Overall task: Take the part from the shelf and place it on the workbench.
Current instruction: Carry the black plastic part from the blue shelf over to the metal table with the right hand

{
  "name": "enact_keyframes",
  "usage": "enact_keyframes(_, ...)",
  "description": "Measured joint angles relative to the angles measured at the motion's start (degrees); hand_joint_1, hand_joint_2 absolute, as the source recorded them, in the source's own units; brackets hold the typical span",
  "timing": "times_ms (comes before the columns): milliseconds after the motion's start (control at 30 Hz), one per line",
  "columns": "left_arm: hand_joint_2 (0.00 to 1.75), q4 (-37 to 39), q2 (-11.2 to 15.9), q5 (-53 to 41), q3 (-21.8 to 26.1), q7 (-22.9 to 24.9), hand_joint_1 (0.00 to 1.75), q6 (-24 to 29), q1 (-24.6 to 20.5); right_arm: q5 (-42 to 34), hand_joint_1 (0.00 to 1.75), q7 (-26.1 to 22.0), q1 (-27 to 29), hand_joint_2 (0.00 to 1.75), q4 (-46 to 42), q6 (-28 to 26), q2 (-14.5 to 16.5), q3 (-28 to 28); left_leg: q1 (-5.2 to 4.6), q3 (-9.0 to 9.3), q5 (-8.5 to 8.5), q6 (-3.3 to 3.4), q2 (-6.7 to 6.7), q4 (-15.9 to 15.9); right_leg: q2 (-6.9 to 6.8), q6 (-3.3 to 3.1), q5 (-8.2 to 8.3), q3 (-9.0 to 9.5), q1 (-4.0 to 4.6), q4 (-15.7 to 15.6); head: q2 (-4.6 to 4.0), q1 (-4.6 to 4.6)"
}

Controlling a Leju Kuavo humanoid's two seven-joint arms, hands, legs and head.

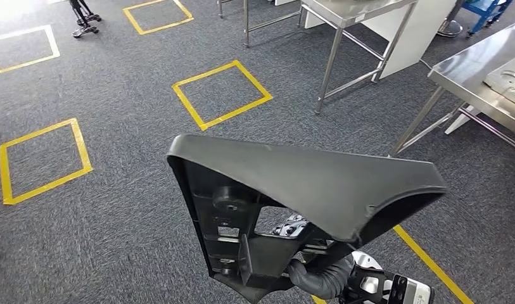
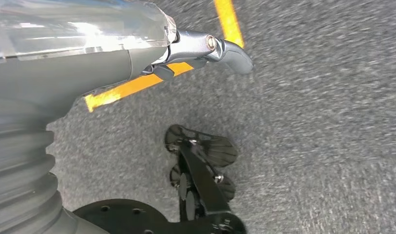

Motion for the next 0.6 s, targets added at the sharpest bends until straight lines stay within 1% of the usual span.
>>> enact_keyframes(33,1.75,0.0,-0.01,0.03,0.17,0.05,0.0,0.05,0.01,-0.11,1.75,-0.02,0.07,1.75,-0.47,0.22,0.05,-0.22,0.12,1.46,1.43,0.0,-1.1,-3.56,0.71,0.33,-0.35,-0.08,-0.07,0.54,0.0,-0.01)
enact_keyframes(67,1.75,0.0,-0.02,0.06,0.33,0.13,0.0,0.13,0.02,-0.19,1.75,-0.03,0.18,1.75,-0.95,0.45,0.09,-0.4,0.16,2.48,2.11,0.16,-2.03,-5.9,1.34,0.67,-0.59,-0.28,-0.14,0.95,0.0,0.01)
enact_keyframes(100,1.75,0.0,-0.03,0.09,0.5,0.2,0.0,0.21,0.0,-0.2,1.75,-0.04,0.37,1.75,-1.46,0.67,0.13,-0.56,0.11,2.95,2.03,0.44,-2.57,-6.89,1.88,1.0,-0.72,-0.53,-0.18,1.2,0.0,0.01)
enact_keyframes(133,1.75,0.0,-0.05,0.1,0.65,0.24,0.0,0.24,-0.03,-0.17,1.75,-0.05,0.65,1.75,-1.98,0.82,0.15,-0.73,-0.04,3.03,1.87,0.82,-2.41,-7.08,2.42,1.32,-0.69,-0.76,-0.22,1.26,0.0,0.01)
enact_keyframes(167,1.75,0.0,-0.09,0.1,0.75,0.26,0.0,0.28,-0.09,-0.13,1.75,-0.05,0.95,1.75,-2.51,0.95,0.17,-0.93,-0.06,3.07,1.98,1.28,-1.87,-7.13,2.83,1.59,-0.63,-0.92,-0.3,1.21,0.0,0.01)
enact_keyframes(200,1.75,-0.01,-0.13,0.05,0.84,0.27,0.0,0.32,-0.16,-0.09,1.75,-0.06,1.23,1.75,-3.03,1.07,0.17,-1.15,-0.05,3.17,2.09,1.68,-1.28,-7.31,2.37,1.85,-0.77,-1.05,-0.3,1.43,0.0,0.03)
enact_keyframes(233,1.75,-0.01,-0.17,0.01,0.91,0.27,0.0,0.36,-0.21,-0.04,1.75,-0.06,1.37,1.75,-3.49,1.14,0.16,-1.34,0.02,3.28,2.18,2.06,-0.7,-7.54,1.25,2.12,-1.34,-1.47,-0.26,2.31,0.0,0.14)
enact_keyframes(267,1.75,-0.02,-0.2,-0.04,0.99,0.29,0.0,0.4,-0.23,0.01,1.75,-0.06,1.42,1.75,-3.89,1.22,0.16,-1.5,0.11,3.39,2.25,2.37,-0.08,-7.75,-0.28,2.39,-2.48,-2.4,-0.21,4.25,0.0,0.25)
enact_keyframes(300,1.75,-0.02,-0.19,-0.08,1.11,0.34,0.0,0.44,-0.2,0.04,1.75,-0.06,1.45,1.75,-4.19,1.27,0.16,-1.62,0.07,3.45,2.21,2.59,0.56,-7.83,-1.97,2.65,-4.11,-3.95,-0.23,7.34,0.0,0.38)
enact_keyframes(333,1.75,-0.02,-0.15,-0.13,1.23,0.41,0.0,0.46,-0.14,0.06,1.75,-0.06,1.43,1.75,-4.38,1.32,0.16,-1.71,0.03,3.46,2.12,2.73,1.23,-7.86,-2.95,2.91,-5.86,-6.02,-0.35,11.2,0.0,0.46)
enact_keyframes(367,1.75,-0.02,-0.11,-0.21,1.33,0.51,0.0,0.46,-0.08,0.06,1.75,-0.06,1.44,1.75,-4.45,1.35,0.16,-1.77,-0.01,3.47,2.01,2.79,1.95,-7.86,-3.4,3.12,-7.13,-8.0,-0.53,14.78,0.0,0.45)
enact_keyframes(400,1.75,-0.02,-0.08,-0.3,1.39,0.63,0.0,0.46,-0.07,0.05,1.75,-0.06,1.45,1.75,-4.47,1.36,0.16,-1.82,-0.04,3.53,1.88,2.79,2.67,-7.86,-3.63,3.26,-7.46,-9.29,-0.69,16.93,0.0,0.45)
enact_keyframes(433,1.75,-0.02,-0.06,-0.38,1.42,0.74,0.0,0.46,-0.11,0.04,1.75,-0.06,1.45,1.75,-4.47,1.38,0.16,-1.87,-0.05,3.66,1.72,2.75,3.34,-7.85,-3.81,3.31,-6.66,-9.46,-0.8,16.91,0.0,0.45)
enact_keyframes(467,1.75,-0.02,-0.05,-0.43,1.44,0.89,0.0,0.46,-0.19,0.03,1.75,-0.06,1.43,1.75,-4.47,1.41,0.15,-1.93,-0.05,3.88,1.56,2.67,3.94,-7.85,-4.14,3.24,-4.89,-8.39,-0.82,14.6,0.0,0.46)
enact_keyframes(500,1.75,-0.02,-0.05,-0.45,1.46,1.05,0.0,0.46,-0.3,0.01,1.75,-0.06,1.39,1.75,-4.49,1.45,0.14,-2.0,-0.05,4.18,1.38,2.53,4.48,-7.86,-4.91,2.99,-2.64,-6.34,-0.71,10.57,0.0,0.47)
enact_keyframes(533,1.75,-0.02,-0.05,-0.48,1.48,1.19,0.0,0.45,-0.39,-0.04,1.75,-0.06,1.29,1.75,-4.55,1.49,0.13,-2.09,-0.13,4.48,1.17,2.32,4.98,-7.88,-6.34,2.61,-1.09,-4.25,-0.37,6.47,0.0,0.45)
enact_keyframes(567,1.75,-0.02,-0.05,-0.51,1.5,1.31,0.0,0.44,-0.49,-0.09,1.75,-0.06,1.14,1.75,-4.64,1.51,0.12,-2.16,-0.21,4.72,0.99,2.06,5.44,-7.91,-7.48,2.19,-0.1,-2.66,0.0,3.26,-0.01,0.46)
enact_keyframes(600,1.75,-0.02,-0.05,-0.55,1.52,1.38,0.0,0.43,-0.59,-0.15,1.75,-0.06,1.03,1.75,-4.74,1.51,0.12,-2.23,-0.29,4.92,0.82,1.78,5.95,-7.96,-8.26,1.82,0.22,-1.78,0.37,1.36,-0.01,0.45)
